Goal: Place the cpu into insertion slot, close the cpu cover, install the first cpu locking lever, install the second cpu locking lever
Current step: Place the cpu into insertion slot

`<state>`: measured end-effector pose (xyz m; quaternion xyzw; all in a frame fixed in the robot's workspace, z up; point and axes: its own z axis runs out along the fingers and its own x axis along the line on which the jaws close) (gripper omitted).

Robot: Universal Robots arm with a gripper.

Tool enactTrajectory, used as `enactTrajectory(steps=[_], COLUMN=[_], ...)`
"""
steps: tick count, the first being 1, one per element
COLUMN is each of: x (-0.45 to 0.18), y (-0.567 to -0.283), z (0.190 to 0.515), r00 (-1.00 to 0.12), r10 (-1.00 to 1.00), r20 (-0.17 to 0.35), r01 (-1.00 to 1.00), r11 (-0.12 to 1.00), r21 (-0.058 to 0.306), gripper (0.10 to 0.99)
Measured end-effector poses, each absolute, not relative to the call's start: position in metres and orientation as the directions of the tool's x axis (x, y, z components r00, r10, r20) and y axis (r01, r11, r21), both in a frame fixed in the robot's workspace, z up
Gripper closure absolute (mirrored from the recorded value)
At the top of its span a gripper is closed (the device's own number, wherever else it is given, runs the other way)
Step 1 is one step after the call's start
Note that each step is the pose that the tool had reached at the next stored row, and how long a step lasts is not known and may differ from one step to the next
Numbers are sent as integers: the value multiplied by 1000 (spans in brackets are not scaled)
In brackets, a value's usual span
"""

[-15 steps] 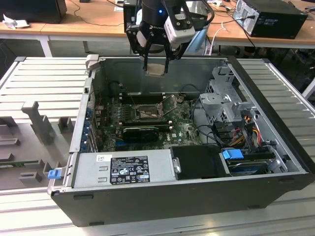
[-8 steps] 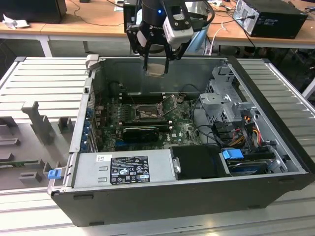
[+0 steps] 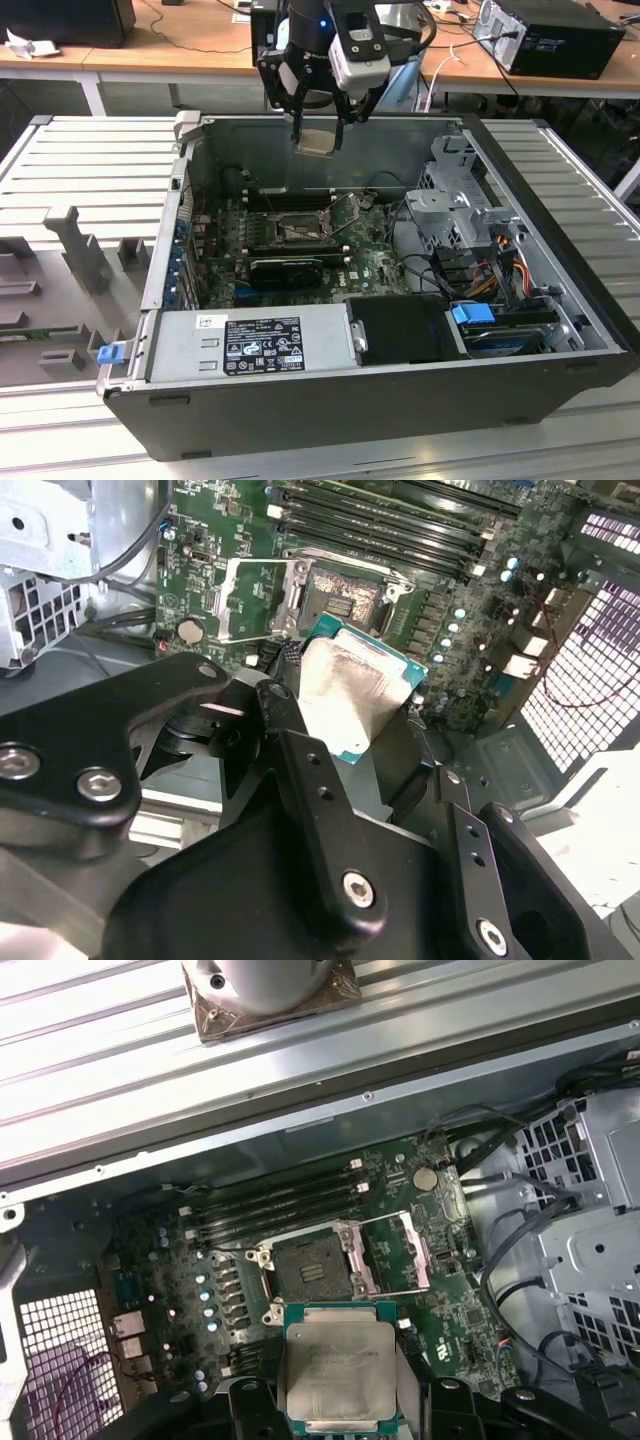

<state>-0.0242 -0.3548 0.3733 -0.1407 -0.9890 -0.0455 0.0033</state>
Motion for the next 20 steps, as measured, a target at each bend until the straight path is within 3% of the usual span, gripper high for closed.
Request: enactTrajectory(steps=[20], x=[-24], y=[-355], z=[373], r00=[-913], r10=[409], r20=[19], r01=[409], r11=[908], r21=[89], gripper=[557])
